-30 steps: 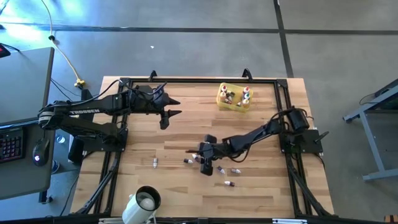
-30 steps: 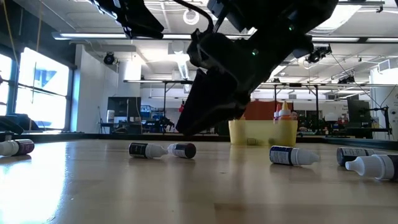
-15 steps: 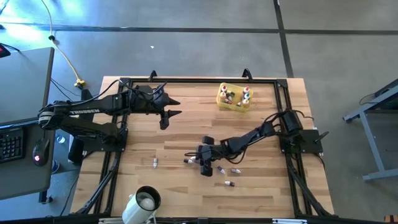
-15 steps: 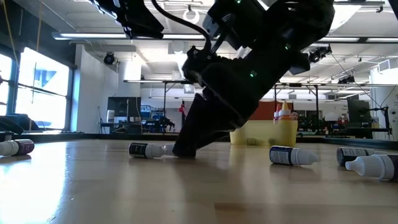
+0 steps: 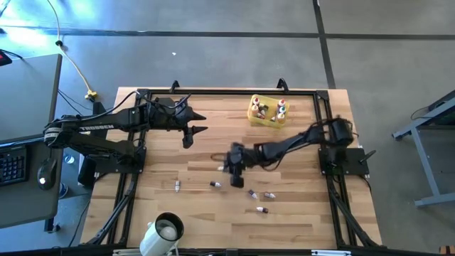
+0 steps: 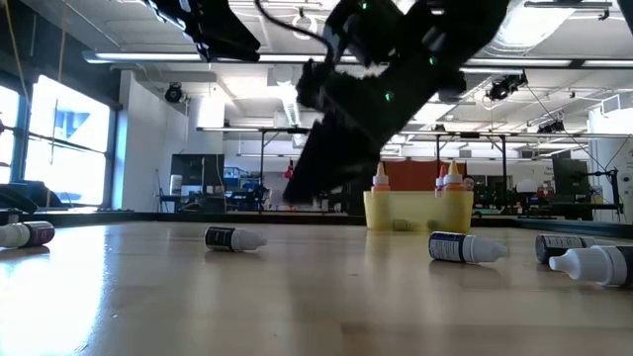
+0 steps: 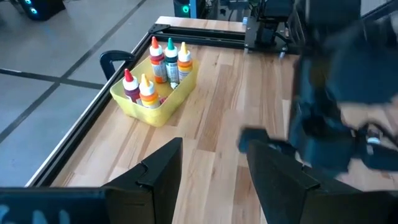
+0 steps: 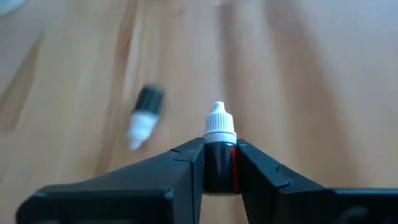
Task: Pick & Place food coloring
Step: Put the small red food coloring bottle into the yellow bin, then put the small violet food coloring bottle into the yellow bin
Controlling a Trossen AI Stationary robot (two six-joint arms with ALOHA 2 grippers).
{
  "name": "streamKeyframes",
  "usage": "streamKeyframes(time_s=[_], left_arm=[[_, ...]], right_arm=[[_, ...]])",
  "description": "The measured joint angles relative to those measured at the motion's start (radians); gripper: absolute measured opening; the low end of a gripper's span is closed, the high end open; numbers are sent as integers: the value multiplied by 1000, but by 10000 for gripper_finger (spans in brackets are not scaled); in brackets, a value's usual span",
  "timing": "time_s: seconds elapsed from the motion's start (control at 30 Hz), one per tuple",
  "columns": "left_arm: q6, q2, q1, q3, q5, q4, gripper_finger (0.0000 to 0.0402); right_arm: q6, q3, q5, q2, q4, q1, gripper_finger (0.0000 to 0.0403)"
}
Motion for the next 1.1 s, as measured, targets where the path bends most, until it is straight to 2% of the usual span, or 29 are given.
streamKeyframes(time_s=[0.07, 0.13, 0.27, 0.33, 0.43, 0.53, 0.77, 0.9, 1.1], left_arm=[[0, 0, 0, 0, 0, 0, 179], [0, 0, 0, 0, 0, 1, 179], [1, 0, 0, 0, 0, 0, 179], [1, 0, 0, 0, 0, 0, 179], [1, 0, 0, 0, 0, 1, 179], [1, 0, 0, 0, 0, 0, 179], [1, 0, 0, 0, -3, 2, 179], [1, 0, 0, 0, -3, 4, 179], [1, 0, 0, 0, -3, 5, 179]], right_arm=[[-29, 0, 38, -61, -78, -25, 77], [-67, 0, 124, -130, -183, -51, 82], [-120, 1, 383, -289, -391, -117, 81], [-105, 0, 476, -354, -483, -162, 80], [-66, -12, 546, -438, -571, -251, 81], [-31, -57, 520, -487, -578, -370, 83], [-65, -191, 284, -476, -454, -587, 84], [-133, -212, 216, -447, -408, -630, 85], [-251, -211, 223, -416, -411, -635, 106]])
